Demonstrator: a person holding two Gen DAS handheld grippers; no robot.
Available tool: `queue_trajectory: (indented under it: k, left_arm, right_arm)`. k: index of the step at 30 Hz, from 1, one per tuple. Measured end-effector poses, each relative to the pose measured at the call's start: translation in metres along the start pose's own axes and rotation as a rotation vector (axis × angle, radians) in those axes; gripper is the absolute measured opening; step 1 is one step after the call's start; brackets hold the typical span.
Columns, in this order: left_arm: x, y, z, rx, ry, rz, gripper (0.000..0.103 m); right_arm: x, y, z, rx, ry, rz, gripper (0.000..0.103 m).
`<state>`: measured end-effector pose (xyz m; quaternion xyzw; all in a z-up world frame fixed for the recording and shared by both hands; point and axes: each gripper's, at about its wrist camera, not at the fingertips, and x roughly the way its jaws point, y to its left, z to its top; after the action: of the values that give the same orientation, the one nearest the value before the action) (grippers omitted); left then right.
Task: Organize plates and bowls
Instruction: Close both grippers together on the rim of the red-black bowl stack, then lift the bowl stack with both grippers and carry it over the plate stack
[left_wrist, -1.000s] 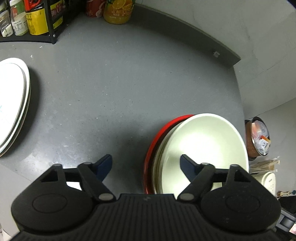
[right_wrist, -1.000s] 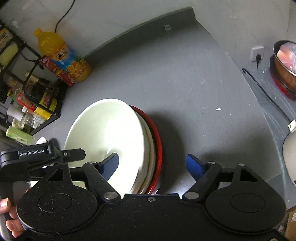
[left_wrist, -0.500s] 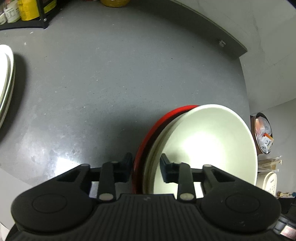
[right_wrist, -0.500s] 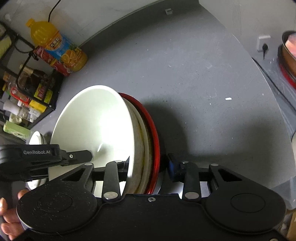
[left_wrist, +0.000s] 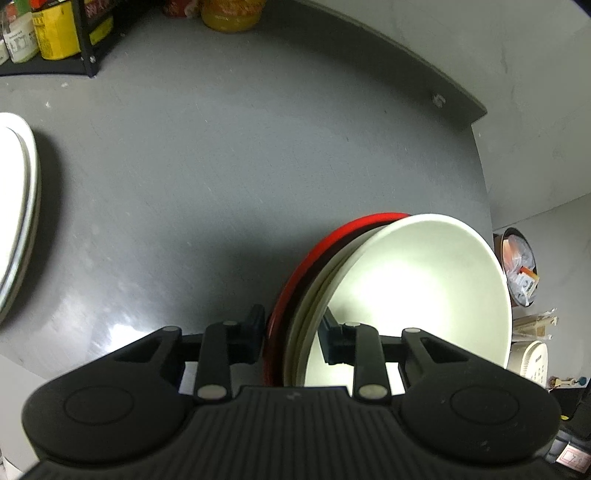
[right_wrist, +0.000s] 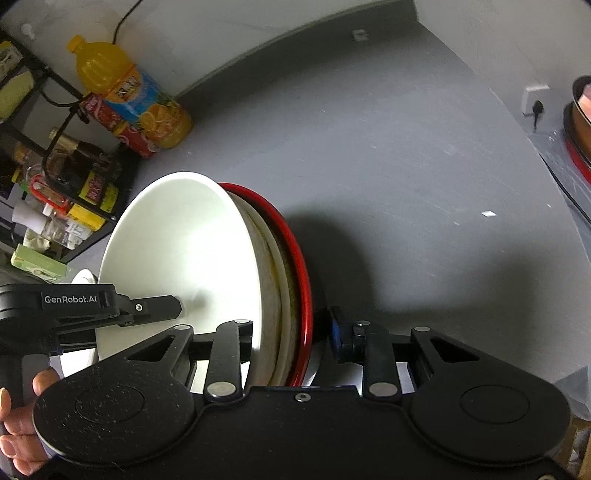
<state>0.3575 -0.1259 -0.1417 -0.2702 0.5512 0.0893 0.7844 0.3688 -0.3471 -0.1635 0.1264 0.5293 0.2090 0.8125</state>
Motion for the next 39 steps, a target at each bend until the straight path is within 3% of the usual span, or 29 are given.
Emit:
queue_trajectory:
  k: [15, 39]
  left_arm:
    - [-0.058, 0.074, 0.04, -0.054, -0.078, -0.023, 0.029]
    - [-0.118, 0.207, 0.058, -0.182, -0.145, -0.007, 0.029]
  right_arm:
    - [0.015, 0.092, 0.008, -0.077, -0.031, 0.052, 0.029]
    - [0.054, 0.213, -0.001, -0.183, 0.025, 0.128, 0.029]
